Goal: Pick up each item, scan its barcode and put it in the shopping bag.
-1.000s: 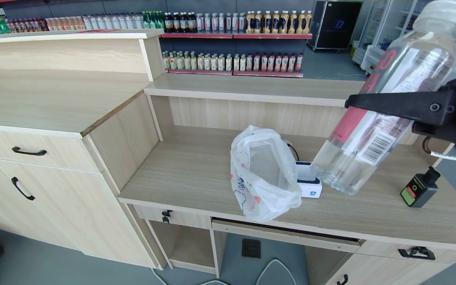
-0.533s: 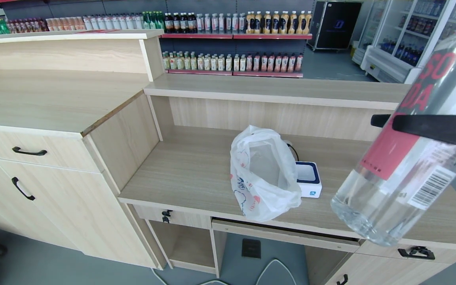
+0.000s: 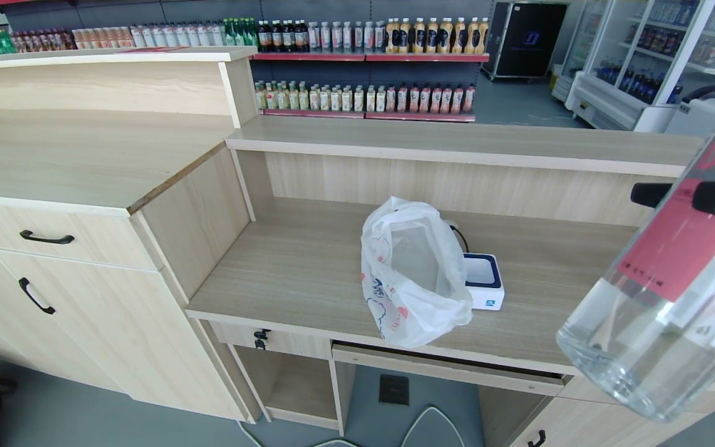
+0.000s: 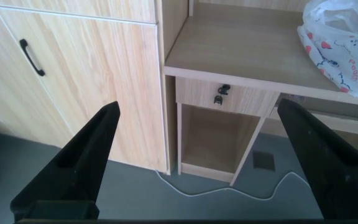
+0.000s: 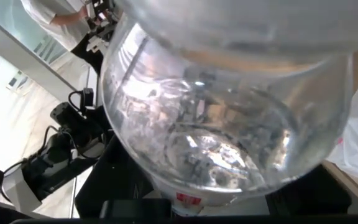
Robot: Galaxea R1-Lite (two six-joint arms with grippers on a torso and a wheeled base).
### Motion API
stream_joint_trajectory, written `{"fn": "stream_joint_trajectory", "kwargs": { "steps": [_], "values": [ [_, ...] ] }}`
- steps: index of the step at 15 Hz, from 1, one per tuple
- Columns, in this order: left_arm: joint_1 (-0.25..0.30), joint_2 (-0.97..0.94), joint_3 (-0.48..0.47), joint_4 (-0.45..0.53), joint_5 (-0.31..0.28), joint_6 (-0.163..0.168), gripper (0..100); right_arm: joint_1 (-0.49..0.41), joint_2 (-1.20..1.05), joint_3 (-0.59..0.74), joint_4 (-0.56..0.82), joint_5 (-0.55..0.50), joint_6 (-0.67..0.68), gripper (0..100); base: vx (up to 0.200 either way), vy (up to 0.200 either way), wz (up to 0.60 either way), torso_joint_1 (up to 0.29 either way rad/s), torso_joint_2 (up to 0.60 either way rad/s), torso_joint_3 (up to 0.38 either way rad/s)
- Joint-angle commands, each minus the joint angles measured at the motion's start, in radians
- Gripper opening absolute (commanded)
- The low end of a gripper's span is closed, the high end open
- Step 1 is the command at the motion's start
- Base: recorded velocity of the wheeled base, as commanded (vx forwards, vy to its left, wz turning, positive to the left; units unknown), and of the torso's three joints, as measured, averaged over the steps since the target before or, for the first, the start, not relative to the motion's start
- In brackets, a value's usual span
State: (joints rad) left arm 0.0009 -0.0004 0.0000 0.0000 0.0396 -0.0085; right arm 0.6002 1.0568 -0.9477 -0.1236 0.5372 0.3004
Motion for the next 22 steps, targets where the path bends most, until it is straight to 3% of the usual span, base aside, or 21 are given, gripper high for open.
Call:
{"fn": "stream_joint_trajectory", "kwargs": {
  "steps": [1, 9, 12, 16, 17, 20, 22],
  "values": [
    [0.001, 0.0, 0.0, 0.0, 0.0, -0.001, 100, 0.0, -0.011, 0.0, -0.001, 0.001, 0.0, 0, 0.0, 0.0, 0.0, 0.0, 0.0, 0.0],
    [0.001, 0.0, 0.0, 0.0, 0.0, -0.001, 100, 0.001, -0.009, -0.006, -0.001, -0.011, -0.004, 0, 0.0, 0.0, 0.0, 0.0, 0.0, 0.0],
    [0.001, 0.0, 0.0, 0.0, 0.0, -0.001, 100, -0.155, 0.035, -0.01, -0.007, -0.149, -0.103, 0, 0.0, 0.0, 0.0, 0.0, 0.0, 0.0],
    [0.001, 0.0, 0.0, 0.0, 0.0, -0.001, 100, -0.393, 0.106, 0.027, -0.071, -0.29, -0.127, 0, 0.0, 0.0, 0.0, 0.0, 0.0, 0.0],
    [0.001, 0.0, 0.0, 0.0, 0.0, -0.001, 100, -0.468, 0.135, 0.058, -0.139, -0.298, -0.165, 0, 0.0, 0.0, 0.0, 0.0, 0.0, 0.0],
    [0.001, 0.0, 0.0, 0.0, 0.0, -0.001, 100, -0.682, 0.276, 0.188, -0.473, -0.296, -0.451, 0, 0.0, 0.0, 0.0, 0.0, 0.0, 0.0],
    [0.001, 0.0, 0.0, 0.0, 0.0, -0.001, 100, -0.754, 0.351, 0.296, -0.662, -0.298, -0.557, 0, 0.0, 0.0, 0.0, 0.0, 0.0, 0.0]
  ]
}}
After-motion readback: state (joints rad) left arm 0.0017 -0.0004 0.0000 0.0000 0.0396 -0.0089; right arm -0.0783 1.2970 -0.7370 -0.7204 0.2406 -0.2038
